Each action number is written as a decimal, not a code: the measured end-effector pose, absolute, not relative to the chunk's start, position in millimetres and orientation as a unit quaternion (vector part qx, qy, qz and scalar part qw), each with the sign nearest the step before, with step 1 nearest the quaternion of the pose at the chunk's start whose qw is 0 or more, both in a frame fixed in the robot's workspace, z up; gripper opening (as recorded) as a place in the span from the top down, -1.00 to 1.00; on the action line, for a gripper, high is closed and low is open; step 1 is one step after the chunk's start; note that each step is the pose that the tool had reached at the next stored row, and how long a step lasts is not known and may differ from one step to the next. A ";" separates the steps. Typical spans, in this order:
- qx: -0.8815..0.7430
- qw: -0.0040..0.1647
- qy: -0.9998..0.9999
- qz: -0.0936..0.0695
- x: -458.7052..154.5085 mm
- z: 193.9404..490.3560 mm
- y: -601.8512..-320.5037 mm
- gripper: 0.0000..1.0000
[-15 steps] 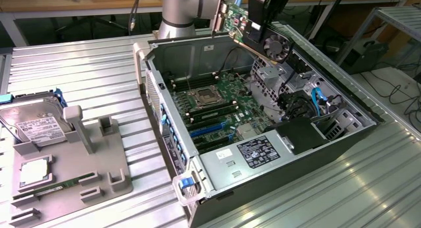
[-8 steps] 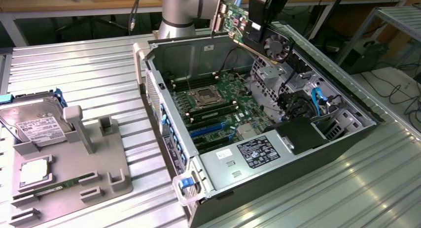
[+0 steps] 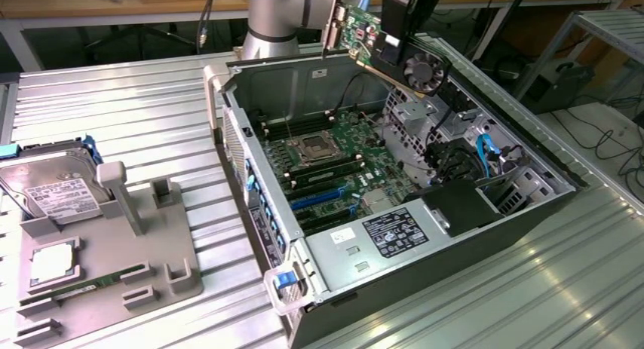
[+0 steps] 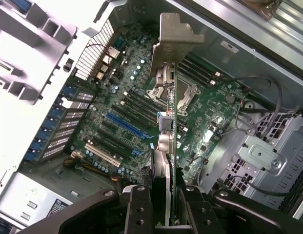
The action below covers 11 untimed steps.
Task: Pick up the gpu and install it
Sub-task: 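Insert the gpu into the slot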
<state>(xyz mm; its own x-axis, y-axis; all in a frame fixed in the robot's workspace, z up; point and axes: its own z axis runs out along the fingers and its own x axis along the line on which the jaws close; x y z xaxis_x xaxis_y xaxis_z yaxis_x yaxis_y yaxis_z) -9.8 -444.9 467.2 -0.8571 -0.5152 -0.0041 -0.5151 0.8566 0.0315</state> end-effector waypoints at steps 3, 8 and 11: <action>0.271 0.002 -0.962 -0.016 -9.8 467.2 -444.9 0.46; 0.278 0.002 -0.960 -0.016 -9.8 467.2 -444.9 0.46; 0.282 0.002 -0.959 -0.016 -9.8 467.2 -444.9 0.46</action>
